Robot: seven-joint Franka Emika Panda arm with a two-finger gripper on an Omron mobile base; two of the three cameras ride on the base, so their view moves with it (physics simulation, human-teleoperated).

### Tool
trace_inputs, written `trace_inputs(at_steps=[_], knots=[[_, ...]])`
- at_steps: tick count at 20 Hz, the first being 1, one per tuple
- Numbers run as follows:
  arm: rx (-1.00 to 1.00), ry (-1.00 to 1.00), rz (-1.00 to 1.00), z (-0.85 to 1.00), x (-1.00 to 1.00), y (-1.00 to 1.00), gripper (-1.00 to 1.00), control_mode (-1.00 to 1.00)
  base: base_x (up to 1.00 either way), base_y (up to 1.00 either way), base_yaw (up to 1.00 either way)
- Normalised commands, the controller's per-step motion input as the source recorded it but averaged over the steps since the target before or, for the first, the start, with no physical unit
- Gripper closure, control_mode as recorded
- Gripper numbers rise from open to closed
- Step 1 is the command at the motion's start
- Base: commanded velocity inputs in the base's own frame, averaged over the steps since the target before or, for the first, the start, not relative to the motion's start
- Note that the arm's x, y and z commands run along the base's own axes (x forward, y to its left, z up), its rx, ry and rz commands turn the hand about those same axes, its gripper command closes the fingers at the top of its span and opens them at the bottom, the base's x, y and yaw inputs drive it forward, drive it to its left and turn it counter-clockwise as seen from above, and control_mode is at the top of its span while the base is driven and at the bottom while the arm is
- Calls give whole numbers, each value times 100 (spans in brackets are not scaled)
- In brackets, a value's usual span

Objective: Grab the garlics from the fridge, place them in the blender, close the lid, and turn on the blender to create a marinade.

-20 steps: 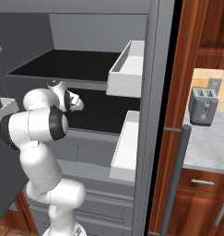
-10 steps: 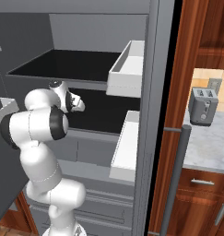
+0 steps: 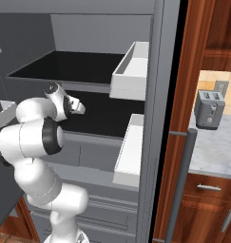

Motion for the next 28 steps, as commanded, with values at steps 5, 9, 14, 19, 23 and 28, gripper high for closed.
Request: trace_inputs(at_steps=[5,9,14,19,23,28], knots=[[7,-7,0,14,-100,-34,100,-100,0,0,0],[5,1,0,82,-100,-36,100,-100,0,0,0],[5,7,0,100,-100,-39,100,-100,0,0,0],[0,16,0,87,-100,-30,100,-100,0,0,0],[0,22,0,62,-100,-27,100,-100,0,0,0],[0,27,0,21,-100,-21,100,-100,0,0,0]])
